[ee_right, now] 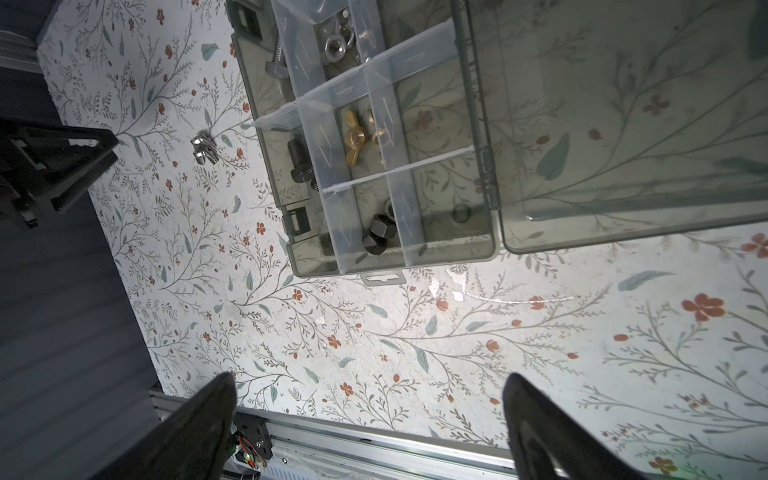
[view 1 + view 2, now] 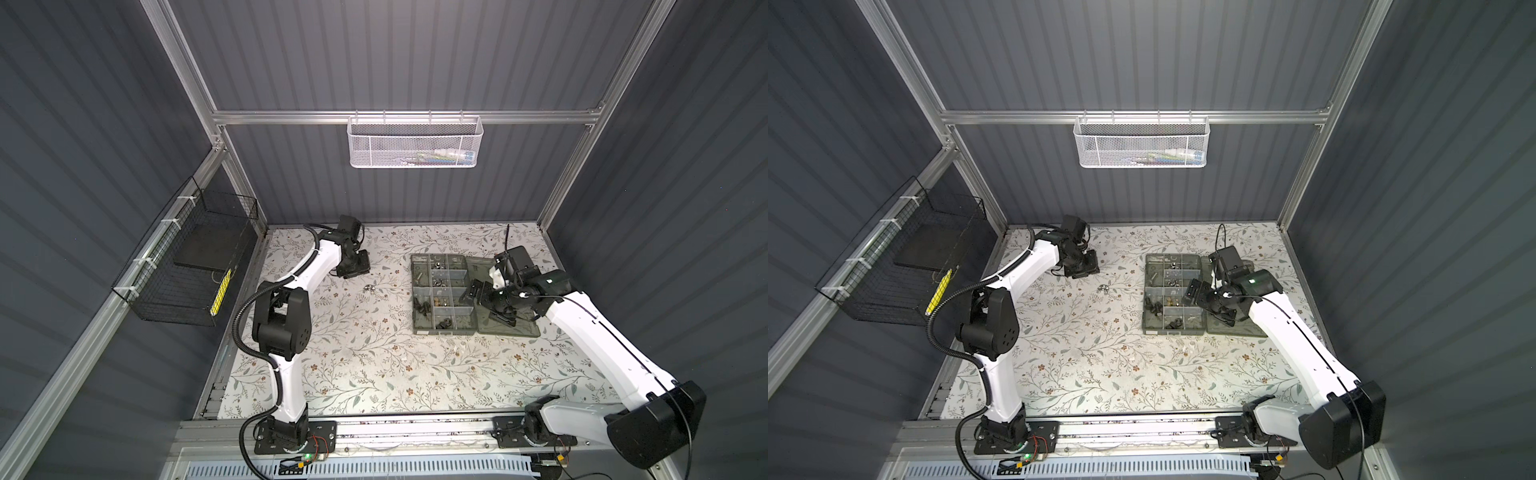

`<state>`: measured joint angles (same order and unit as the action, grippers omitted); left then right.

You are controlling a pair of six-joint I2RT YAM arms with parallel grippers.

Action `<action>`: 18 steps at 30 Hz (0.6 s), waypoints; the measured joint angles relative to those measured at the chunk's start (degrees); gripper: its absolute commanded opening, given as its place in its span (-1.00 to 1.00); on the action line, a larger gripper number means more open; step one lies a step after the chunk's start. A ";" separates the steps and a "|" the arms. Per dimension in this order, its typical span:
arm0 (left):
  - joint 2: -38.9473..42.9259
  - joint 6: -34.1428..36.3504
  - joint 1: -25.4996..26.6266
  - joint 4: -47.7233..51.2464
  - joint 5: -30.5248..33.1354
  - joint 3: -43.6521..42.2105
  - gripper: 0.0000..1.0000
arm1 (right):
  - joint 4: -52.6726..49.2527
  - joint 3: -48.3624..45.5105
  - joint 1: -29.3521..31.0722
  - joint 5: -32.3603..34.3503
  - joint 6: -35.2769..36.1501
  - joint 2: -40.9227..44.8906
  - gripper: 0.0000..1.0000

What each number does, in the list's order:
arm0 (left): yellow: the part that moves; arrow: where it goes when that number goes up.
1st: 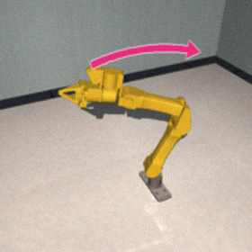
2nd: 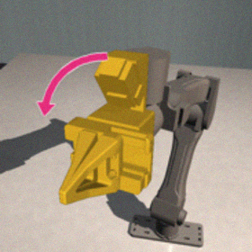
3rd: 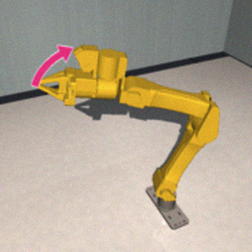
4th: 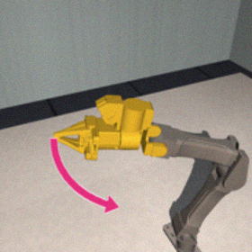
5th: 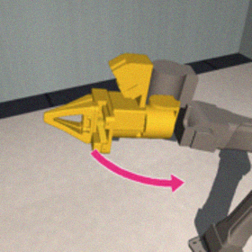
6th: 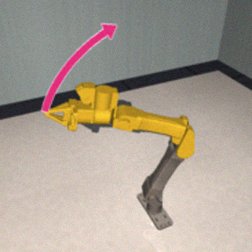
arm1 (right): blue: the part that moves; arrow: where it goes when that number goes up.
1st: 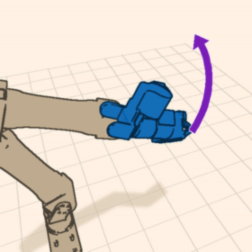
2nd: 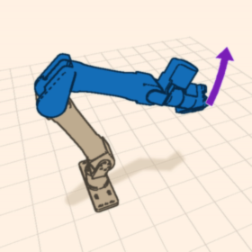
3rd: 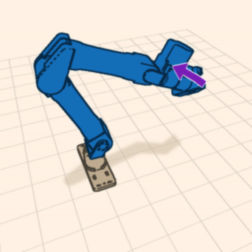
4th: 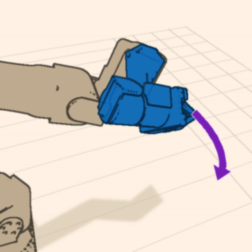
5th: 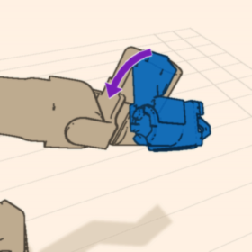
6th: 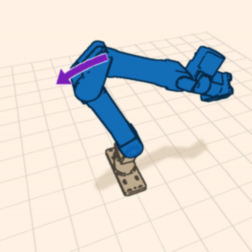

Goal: Sort the screws and nuts into containers
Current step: 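Return the left gripper to the pile and grasp another silver wing nut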

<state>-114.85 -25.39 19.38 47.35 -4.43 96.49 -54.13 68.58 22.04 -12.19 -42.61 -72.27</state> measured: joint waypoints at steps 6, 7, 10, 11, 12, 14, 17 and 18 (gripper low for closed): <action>-4.85 -0.31 0.94 0.42 -1.55 -0.59 -0.21 | 0.37 0.92 0.79 0.22 -0.33 -0.31 0.98; -5.55 -0.33 0.96 0.39 -1.77 -0.59 -0.21 | 0.33 0.92 0.79 0.24 -0.46 -0.31 0.98; -7.26 -0.74 1.16 0.39 -2.27 -0.59 -0.22 | 0.31 0.92 0.85 0.52 -0.59 -0.26 0.98; -7.58 -0.76 1.16 0.35 -2.38 -0.59 -0.22 | 0.28 0.92 0.85 0.66 -0.70 -0.22 0.98; -7.80 -0.81 1.16 0.26 -2.47 -0.59 -0.23 | 0.26 0.92 0.87 0.74 -0.76 -0.15 0.98; -8.07 -0.98 1.16 0.02 -2.45 -0.59 -0.22 | 0.22 0.92 0.90 0.92 -0.90 0.04 0.98; -8.44 -1.25 1.16 -0.22 -2.43 -0.50 -0.21 | 0.11 0.92 0.90 1.09 -0.96 0.44 0.98; -8.66 -1.36 1.16 -0.24 -2.43 -0.39 -0.19 | 0.11 0.92 0.90 1.11 -0.98 0.55 0.98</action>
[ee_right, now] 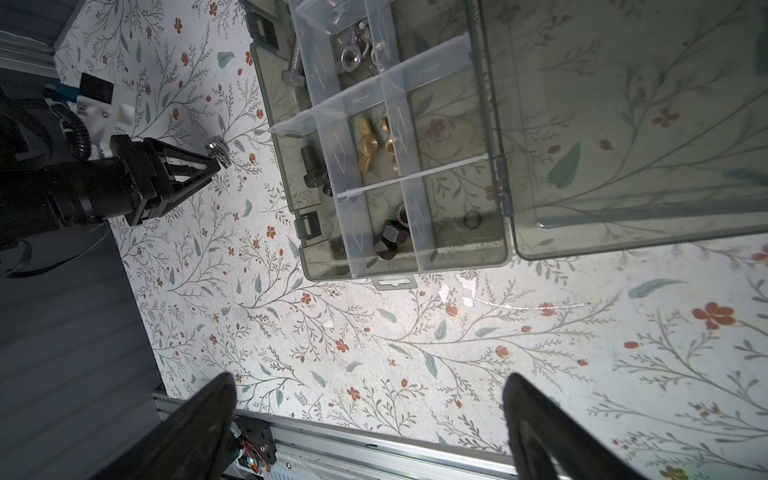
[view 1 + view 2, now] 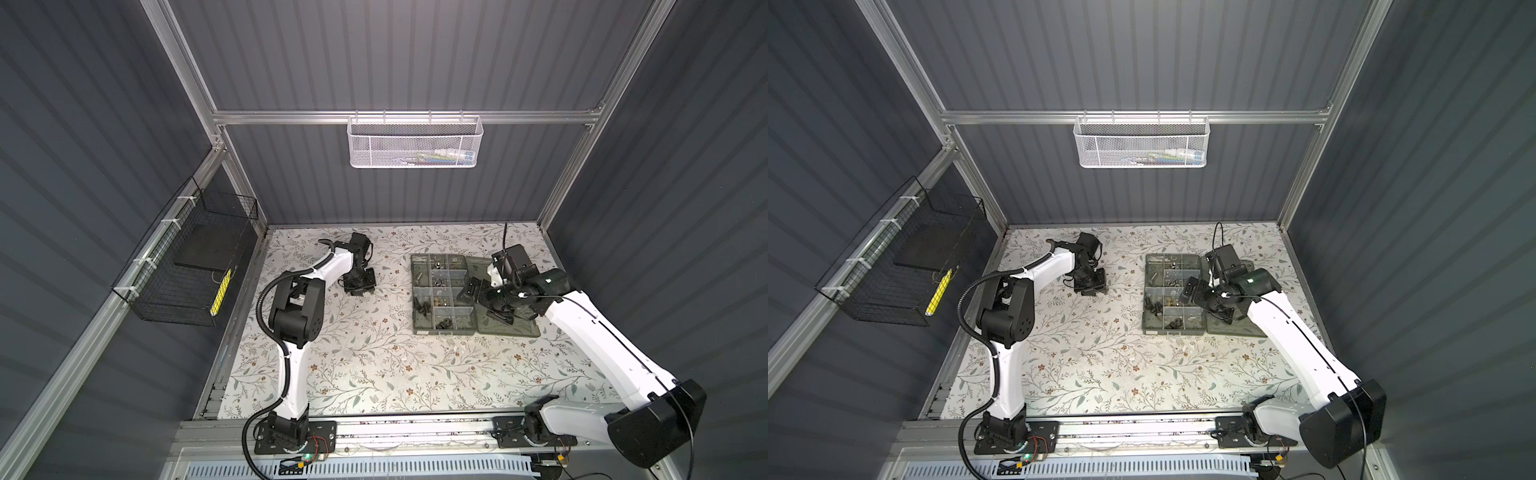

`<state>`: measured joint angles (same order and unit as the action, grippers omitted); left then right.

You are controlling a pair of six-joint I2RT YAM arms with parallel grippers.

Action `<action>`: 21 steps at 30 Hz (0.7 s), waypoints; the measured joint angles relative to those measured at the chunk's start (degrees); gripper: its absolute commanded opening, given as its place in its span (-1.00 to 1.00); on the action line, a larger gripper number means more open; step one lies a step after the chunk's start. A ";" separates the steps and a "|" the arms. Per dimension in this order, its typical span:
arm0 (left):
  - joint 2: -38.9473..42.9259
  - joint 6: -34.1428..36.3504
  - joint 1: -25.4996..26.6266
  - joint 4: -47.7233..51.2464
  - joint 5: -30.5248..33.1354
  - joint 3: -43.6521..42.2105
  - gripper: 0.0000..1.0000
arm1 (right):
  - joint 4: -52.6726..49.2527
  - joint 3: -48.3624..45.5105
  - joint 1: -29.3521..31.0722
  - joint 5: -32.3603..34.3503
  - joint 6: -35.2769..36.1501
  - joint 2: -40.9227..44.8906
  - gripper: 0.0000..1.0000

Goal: Sort the screws and nuts into containers
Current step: 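Return the left gripper to the pile and grasp another silver wing nut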

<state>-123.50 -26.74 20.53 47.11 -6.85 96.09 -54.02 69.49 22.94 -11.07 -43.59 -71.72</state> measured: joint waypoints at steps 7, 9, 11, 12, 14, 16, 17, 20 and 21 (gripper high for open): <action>-1.79 -1.05 -1.20 -0.31 -0.02 1.49 -0.19 | -0.02 0.00 0.00 0.37 -0.35 0.59 0.98; -1.79 -1.33 -2.01 -0.52 -0.02 1.46 -0.19 | -0.02 0.00 0.00 0.48 -0.39 0.87 0.98; -1.79 -1.42 -3.21 -0.72 0.00 1.46 -0.20 | -0.04 0.00 0.00 0.61 -0.44 1.01 0.98; -1.79 -1.53 -3.89 -0.85 -0.02 1.44 -0.20 | -0.04 0.00 0.00 0.66 -0.50 1.01 0.98; -1.79 -1.53 -5.18 -1.03 -0.02 1.38 -0.20 | -0.04 0.00 0.00 0.83 -0.52 1.01 0.98; -1.79 -1.53 -5.90 -1.25 -0.07 1.36 -0.20 | -0.04 0.00 0.00 0.87 -0.52 1.01 0.98; -1.79 -1.53 -6.34 -1.44 -0.24 1.33 -0.20 | -0.04 0.00 0.00 0.94 -0.52 1.01 0.98; -1.79 -1.53 -6.75 -2.08 -0.74 1.27 -0.21 | -0.02 0.00 0.00 1.01 -0.55 1.01 0.99; -1.79 -1.53 -6.67 -2.29 -0.94 1.22 -0.21 | -0.04 0.00 0.00 1.03 -0.55 1.01 0.98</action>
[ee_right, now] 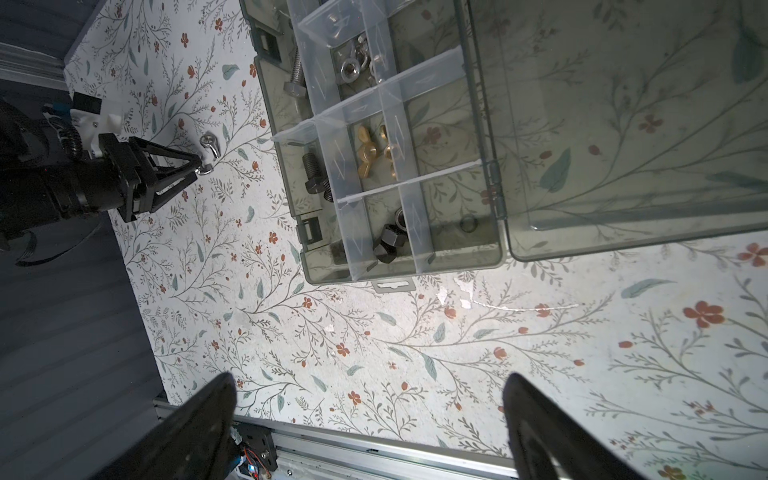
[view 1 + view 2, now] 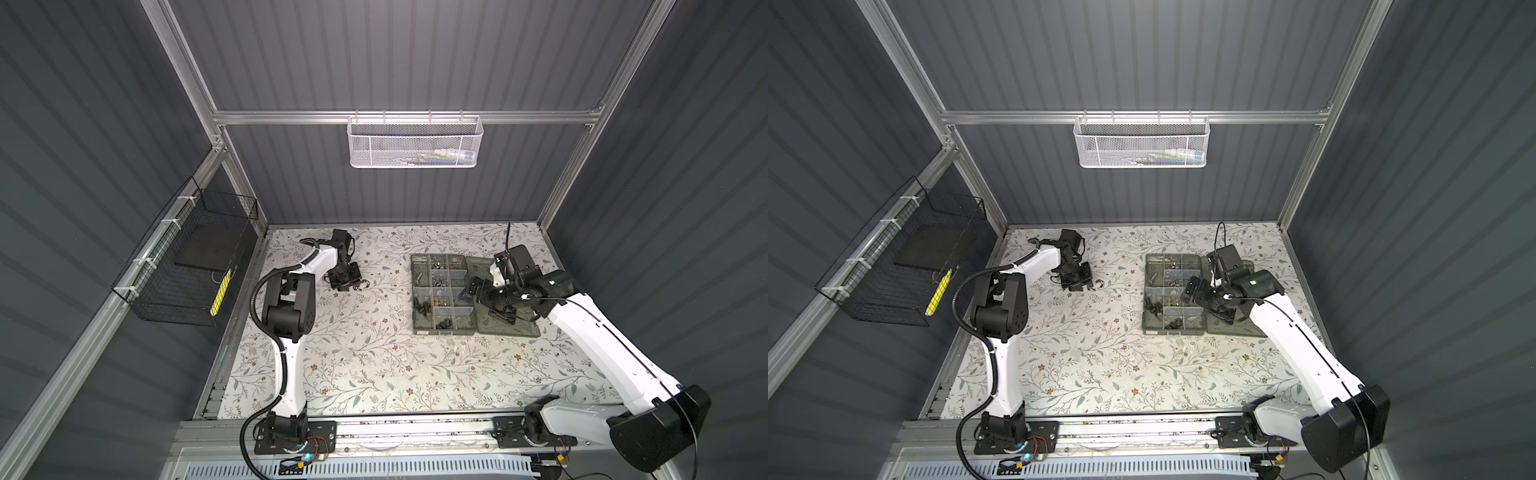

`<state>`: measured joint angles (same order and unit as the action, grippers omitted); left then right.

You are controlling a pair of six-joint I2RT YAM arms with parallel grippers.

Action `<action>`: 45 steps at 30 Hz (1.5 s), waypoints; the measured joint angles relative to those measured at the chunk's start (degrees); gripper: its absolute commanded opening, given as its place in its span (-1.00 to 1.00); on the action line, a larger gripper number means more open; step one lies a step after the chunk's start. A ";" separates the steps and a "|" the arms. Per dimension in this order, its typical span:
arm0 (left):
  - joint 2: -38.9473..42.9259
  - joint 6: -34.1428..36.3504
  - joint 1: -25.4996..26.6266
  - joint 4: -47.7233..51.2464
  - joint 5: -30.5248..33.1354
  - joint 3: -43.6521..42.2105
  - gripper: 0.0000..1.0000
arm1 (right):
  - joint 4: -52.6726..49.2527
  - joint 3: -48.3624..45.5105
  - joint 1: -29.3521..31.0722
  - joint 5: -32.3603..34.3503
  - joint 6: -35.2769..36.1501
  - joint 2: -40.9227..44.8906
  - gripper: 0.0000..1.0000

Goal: Sort the screws and nuts into containers
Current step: 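Return the left gripper to the pile and grasp another silver wing nut, then carry the wing nut over the box and release it into a compartment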

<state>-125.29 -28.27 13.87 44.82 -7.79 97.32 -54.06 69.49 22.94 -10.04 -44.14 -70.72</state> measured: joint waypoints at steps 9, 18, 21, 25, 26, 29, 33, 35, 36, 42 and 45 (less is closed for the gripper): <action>0.70 -0.28 0.96 -2.38 -1.09 -2.08 -0.58 | 0.02 -0.11 0.00 0.02 -0.24 0.48 0.98; 2.51 0.70 1.27 -2.40 -1.22 -3.32 -0.85 | 0.02 -0.35 0.00 0.09 -0.72 1.44 0.98; 2.64 1.11 1.60 -2.05 -1.22 -3.23 -0.86 | -0.02 -0.42 0.00 0.26 -0.87 1.75 0.98; 2.64 1.33 3.26 0.24 -1.29 -1.81 -0.87 | -0.35 -0.42 -0.02 0.72 -0.98 2.51 0.98; 2.62 1.33 4.07 0.94 -1.40 -0.81 -0.88 | -0.55 -0.42 -0.02 0.92 -1.01 2.78 0.98; 2.62 1.03 7.61 1.97 -2.45 4.13 -0.88 | -1.38 -0.26 -0.35 1.31 -1.05 3.30 0.98; 2.54 -0.94 13.46 0.72 -4.87 12.00 -0.86 | -2.36 -0.20 -1.36 1.51 -1.09 4.31 0.98; 1.99 -2.54 16.17 -0.85 -6.34 16.02 -0.85 | -3.10 -0.20 -2.10 1.53 -1.16 5.18 0.98; 1.53 -3.21 17.38 -1.77 -6.95 17.62 -0.84 | -3.39 -0.20 -2.47 1.51 -1.29 5.66 0.98; -4.17 -7.02 22.14 -7.08 -9.33 24.39 -0.79 | -5.57 -0.15 -5.05 1.51 -1.29 9.75 0.98; -8.02 -8.31 22.80 -8.50 -9.49 26.14 -0.76 | -6.93 -0.15 -6.12 1.49 -1.25 11.17 0.98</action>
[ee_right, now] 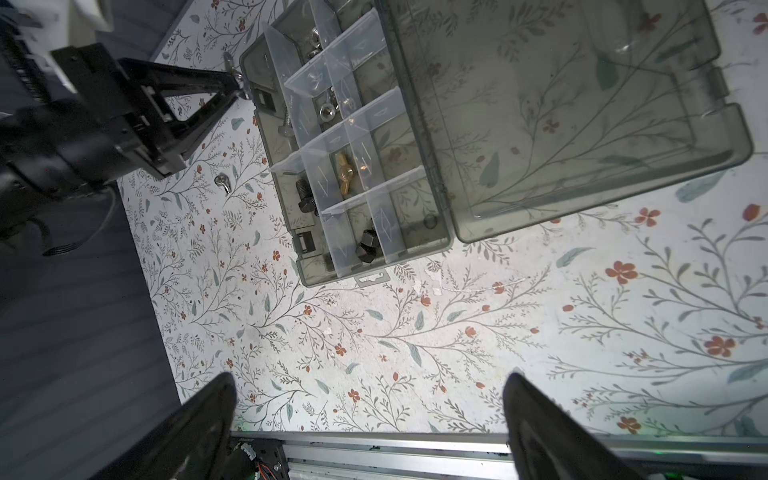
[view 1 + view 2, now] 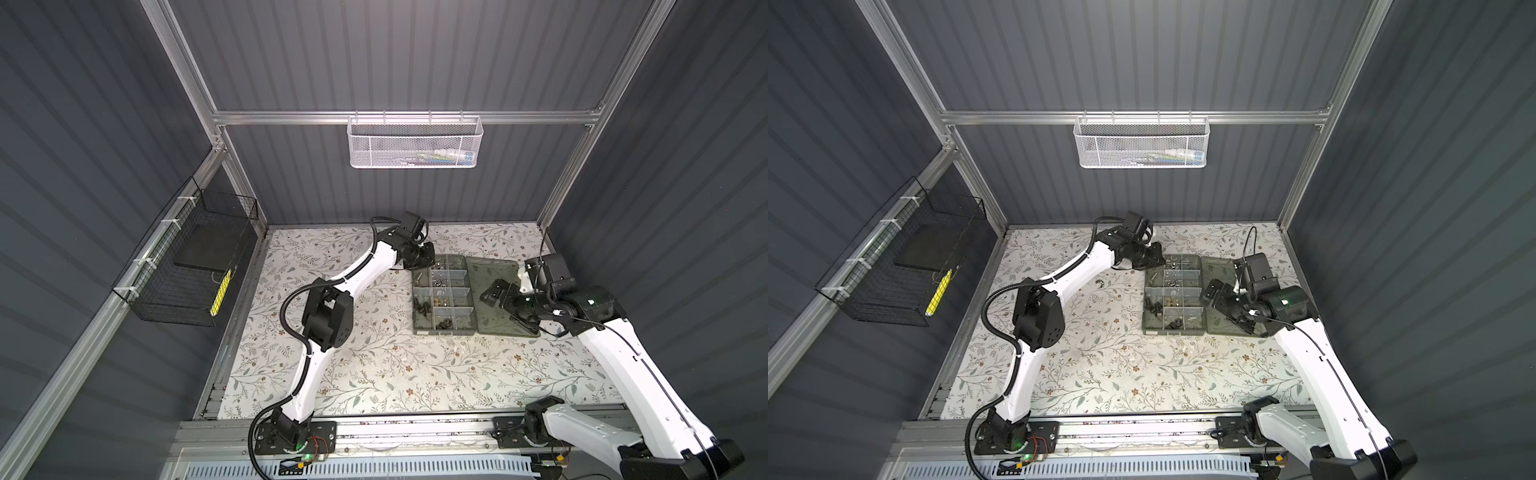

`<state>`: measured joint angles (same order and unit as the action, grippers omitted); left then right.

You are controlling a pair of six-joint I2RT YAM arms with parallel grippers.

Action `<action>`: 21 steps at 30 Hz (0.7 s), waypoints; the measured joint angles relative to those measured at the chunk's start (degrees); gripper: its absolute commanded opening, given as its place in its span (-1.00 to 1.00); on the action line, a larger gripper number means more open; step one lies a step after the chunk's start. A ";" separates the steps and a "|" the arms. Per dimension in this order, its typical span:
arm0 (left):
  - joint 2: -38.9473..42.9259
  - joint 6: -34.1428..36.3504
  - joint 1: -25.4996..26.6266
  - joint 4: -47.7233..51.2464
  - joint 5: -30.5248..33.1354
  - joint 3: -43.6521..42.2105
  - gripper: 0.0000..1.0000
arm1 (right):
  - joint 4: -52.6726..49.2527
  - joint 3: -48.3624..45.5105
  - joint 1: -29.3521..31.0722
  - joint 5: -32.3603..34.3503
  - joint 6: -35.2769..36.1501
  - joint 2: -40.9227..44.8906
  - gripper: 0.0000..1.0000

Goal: Sort the screws and nuts into containers
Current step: 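Carry the wing nut over the box and release it into a compartment, then return the left gripper to the pile and grasp the last silver wing nut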

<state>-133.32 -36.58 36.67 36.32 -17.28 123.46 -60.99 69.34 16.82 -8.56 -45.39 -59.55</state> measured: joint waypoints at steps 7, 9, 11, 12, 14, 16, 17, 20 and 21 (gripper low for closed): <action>-7.21 -2.12 1.36 -2.99 -1.42 1.38 -0.49 | -1.75 -0.31 -1.97 -0.04 0.39 2.91 0.98; -7.30 -2.25 1.64 -2.93 -1.40 1.86 -0.36 | -1.99 -0.46 -2.19 -0.07 0.44 3.02 0.98; -7.30 -1.88 2.05 -1.97 -1.29 2.89 -0.18 | -2.08 -0.66 -2.21 -0.09 0.48 2.86 0.98; -7.30 -1.44 2.21 -1.38 -1.16 3.37 -0.06 | -2.08 -0.72 -2.21 -0.13 0.57 2.78 0.98; -7.15 0.00 2.23 0.48 -0.28 4.63 0.25 | -2.03 -0.76 -2.21 -0.28 0.66 2.36 0.99; -5.95 1.53 2.14 1.49 0.63 4.87 0.33 | -1.86 -0.76 -2.21 -0.48 0.76 1.64 0.98; -4.72 2.29 1.95 2.71 1.53 4.57 0.34 | -1.64 -0.76 -2.21 -0.63 0.83 1.16 0.98; 1.31 4.50 -0.15 5.46 4.33 0.42 0.35 | -0.61 -0.76 -2.21 -1.29 0.87 -0.74 0.98; 3.48 5.07 -1.25 6.14 5.22 -1.36 0.35 | -0.13 -0.76 -2.21 -1.53 0.87 -1.42 0.98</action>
<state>-129.84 -31.51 35.42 42.46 -12.05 122.10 -61.12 68.58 14.61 -10.09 -44.51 -60.97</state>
